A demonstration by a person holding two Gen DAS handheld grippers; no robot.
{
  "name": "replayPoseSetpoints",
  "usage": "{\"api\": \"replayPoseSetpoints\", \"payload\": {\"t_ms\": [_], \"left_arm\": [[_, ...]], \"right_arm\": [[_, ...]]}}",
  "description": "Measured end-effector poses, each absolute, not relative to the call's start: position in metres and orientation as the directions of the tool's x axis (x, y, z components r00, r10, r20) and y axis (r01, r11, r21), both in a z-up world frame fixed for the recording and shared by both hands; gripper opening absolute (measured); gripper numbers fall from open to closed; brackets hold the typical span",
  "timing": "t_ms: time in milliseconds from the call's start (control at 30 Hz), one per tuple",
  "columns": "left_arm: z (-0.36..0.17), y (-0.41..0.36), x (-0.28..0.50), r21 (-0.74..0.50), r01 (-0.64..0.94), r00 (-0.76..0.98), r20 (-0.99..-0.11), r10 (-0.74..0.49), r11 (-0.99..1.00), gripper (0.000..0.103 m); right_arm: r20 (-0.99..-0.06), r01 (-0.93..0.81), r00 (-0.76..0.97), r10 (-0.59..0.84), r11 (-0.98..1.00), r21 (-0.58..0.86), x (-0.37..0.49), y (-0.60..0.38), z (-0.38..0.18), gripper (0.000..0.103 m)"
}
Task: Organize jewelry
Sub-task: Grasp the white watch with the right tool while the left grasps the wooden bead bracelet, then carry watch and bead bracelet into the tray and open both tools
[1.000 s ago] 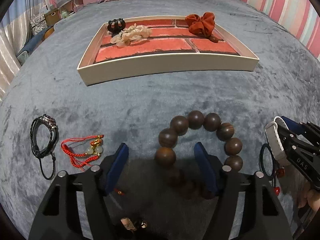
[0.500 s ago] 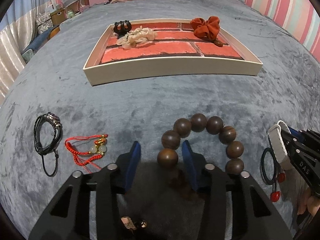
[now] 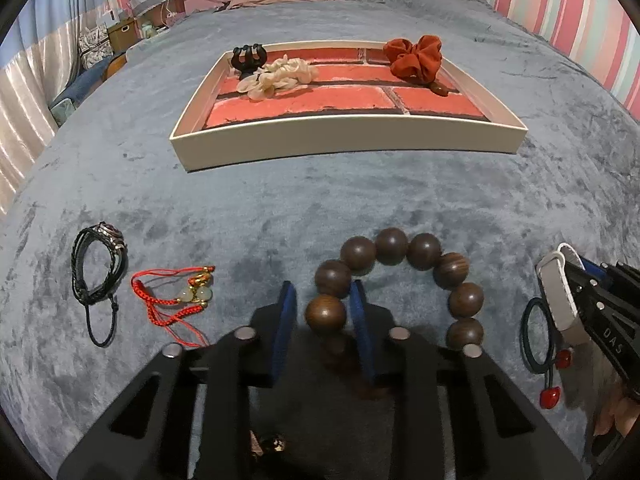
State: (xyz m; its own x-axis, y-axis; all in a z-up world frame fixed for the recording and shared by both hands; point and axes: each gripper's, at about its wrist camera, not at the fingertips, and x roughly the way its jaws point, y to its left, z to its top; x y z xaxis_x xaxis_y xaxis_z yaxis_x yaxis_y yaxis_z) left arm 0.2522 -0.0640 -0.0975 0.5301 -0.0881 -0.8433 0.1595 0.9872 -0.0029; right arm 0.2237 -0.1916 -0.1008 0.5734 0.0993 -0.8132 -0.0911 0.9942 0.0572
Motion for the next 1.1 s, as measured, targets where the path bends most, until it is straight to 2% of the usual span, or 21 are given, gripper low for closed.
{"api": "replayPoseSetpoints", "payload": {"t_ms": [200, 267, 800, 1100], "left_arm": [[-0.096, -0.065, 0.248, 0.005, 0.154, 0.551, -0.830, -0.082, 0.988, 0.022], [-0.094, -0.065, 0.246, -0.005, 0.155, 0.555, -0.827, -0.092, 0.988, 0.021], [-0.073, -0.067, 0.235, -0.015, 0.168, 0.605, -0.788, -0.115, 0.986, 0.020], [-0.049, -0.074, 0.244, -0.027, 0.216, 0.639, -0.752, -0.162, 0.976, 0.020]], "right_arm": [[-0.805, -0.100, 0.582, 0.119, 0.992, 0.075, 0.217, -0.196, -0.097, 0.012], [-0.801, -0.097, 0.584, 0.129, 0.991, 0.089, 0.217, -0.198, -0.095, 0.006], [-0.766, -0.067, 0.606, 0.213, 0.974, 0.218, 0.218, -0.220, -0.088, 0.005], [-0.770, -0.051, 0.608, 0.193, 0.977, 0.205, 0.228, -0.221, -0.080, 0.005]]}}
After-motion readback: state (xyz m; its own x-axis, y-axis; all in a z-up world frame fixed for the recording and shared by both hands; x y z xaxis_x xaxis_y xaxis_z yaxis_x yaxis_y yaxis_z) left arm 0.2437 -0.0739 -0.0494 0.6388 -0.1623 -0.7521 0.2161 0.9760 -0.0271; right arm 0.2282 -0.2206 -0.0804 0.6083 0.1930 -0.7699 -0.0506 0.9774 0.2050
